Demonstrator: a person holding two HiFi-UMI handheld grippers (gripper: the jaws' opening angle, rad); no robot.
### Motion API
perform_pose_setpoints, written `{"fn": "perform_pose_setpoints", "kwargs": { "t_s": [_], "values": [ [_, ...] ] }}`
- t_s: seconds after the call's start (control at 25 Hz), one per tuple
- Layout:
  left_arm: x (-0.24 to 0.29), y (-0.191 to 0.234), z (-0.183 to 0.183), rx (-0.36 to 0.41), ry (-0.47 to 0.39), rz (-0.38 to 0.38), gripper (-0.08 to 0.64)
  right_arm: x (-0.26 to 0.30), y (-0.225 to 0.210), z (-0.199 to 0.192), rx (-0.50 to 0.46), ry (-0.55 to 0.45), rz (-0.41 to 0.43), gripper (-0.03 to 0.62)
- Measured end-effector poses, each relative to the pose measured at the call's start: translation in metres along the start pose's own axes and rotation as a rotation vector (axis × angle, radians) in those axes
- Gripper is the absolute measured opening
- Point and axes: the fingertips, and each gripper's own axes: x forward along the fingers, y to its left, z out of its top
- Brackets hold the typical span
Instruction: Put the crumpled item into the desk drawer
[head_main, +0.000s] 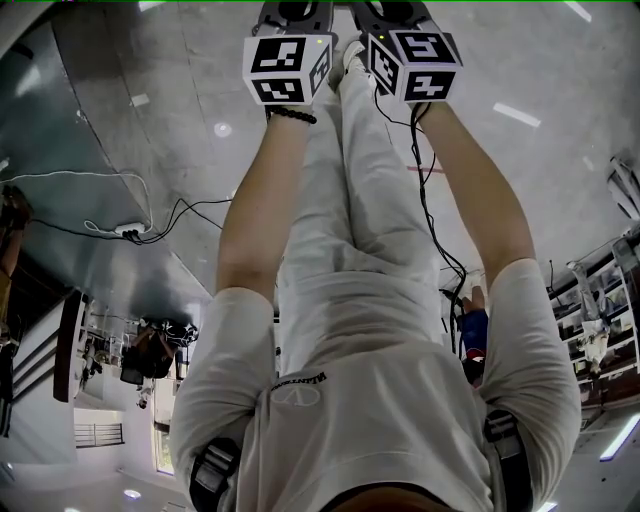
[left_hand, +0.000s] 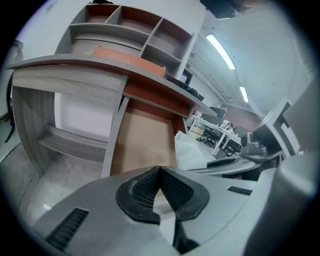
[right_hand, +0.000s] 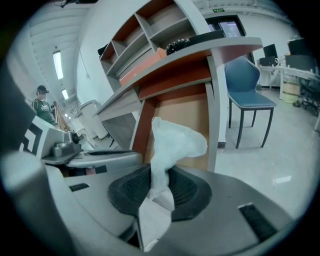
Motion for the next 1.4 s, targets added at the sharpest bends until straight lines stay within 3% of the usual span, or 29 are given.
{"fn": "perform_pose_setpoints", "kwargs": {
  "t_s": [1.4],
  "values": [
    [0.006,0.004,0.009,-0.010,0.016,0.016,0.002,0.010,-0.004,0.000,0.031,0.055,-0.005,0.112]
  ]
}}
